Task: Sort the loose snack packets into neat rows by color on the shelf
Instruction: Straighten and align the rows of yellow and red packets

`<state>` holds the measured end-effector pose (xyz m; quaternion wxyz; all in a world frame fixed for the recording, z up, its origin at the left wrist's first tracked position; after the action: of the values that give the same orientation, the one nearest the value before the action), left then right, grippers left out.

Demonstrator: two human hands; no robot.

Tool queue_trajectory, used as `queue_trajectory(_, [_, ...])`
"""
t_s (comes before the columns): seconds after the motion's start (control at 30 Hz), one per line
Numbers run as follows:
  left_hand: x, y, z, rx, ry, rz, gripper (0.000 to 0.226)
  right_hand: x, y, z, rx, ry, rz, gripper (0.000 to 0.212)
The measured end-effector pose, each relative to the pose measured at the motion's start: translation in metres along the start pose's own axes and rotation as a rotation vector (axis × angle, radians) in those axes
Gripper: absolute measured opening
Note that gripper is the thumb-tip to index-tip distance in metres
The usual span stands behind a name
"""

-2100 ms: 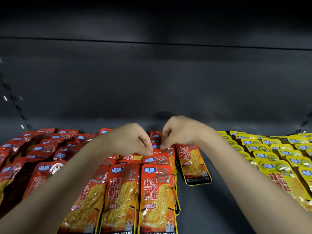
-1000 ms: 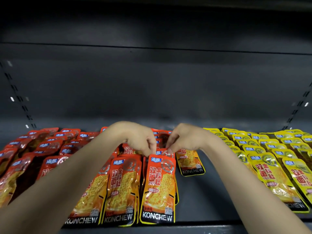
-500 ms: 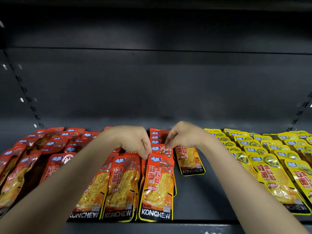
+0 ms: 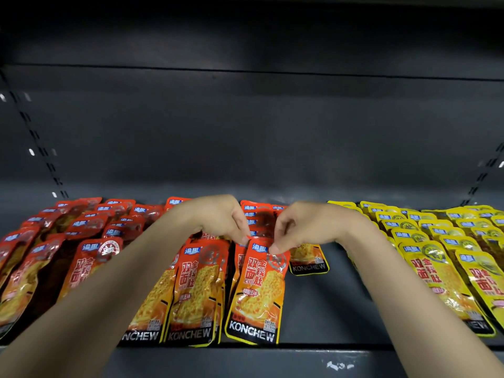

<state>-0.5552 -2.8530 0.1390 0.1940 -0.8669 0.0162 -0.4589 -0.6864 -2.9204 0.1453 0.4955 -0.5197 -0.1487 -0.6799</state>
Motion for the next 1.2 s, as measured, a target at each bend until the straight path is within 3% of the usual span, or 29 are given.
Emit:
queue_trajectory(0.17, [0.003, 0.002, 0.005, 0.007, -0.048, -0.057, 0.007, -0.006, -0.004, -0.005, -0.014, 0.094, 0.064, 0.017])
queue_trajectory(0.33, [0.003, 0.007, 0.003, 0.010, -0.100, -0.105, 0.007, -0.006, 0.000, -0.005, 0.060, 0.295, 0.021, 0.018])
queue_trajectory(0.9, [0.003, 0.005, 0.003, 0.000, -0.101, -0.119, 0.013, -0.014, 0.004, 0.001, 0.066, 0.269, -0.038, 0.024])
queue_trajectory(1.2, [0.003, 0.003, -0.001, -0.035, -0.097, -0.118, 0.018, -0.010, 0.000, 0.002, 0.024, 0.276, -0.057, 0.014])
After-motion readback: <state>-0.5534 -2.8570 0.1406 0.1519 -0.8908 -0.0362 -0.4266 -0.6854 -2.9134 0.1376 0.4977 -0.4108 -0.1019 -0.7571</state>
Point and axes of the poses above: each hand's wrist, its own y-axis towards the middle knuckle, its own x-axis out of the back of the hand, z = x × y, the point moved 5 cm from there along y, towards the middle knuckle, and after that the axes turned 4 degrees about z, right-handed, at the moved point
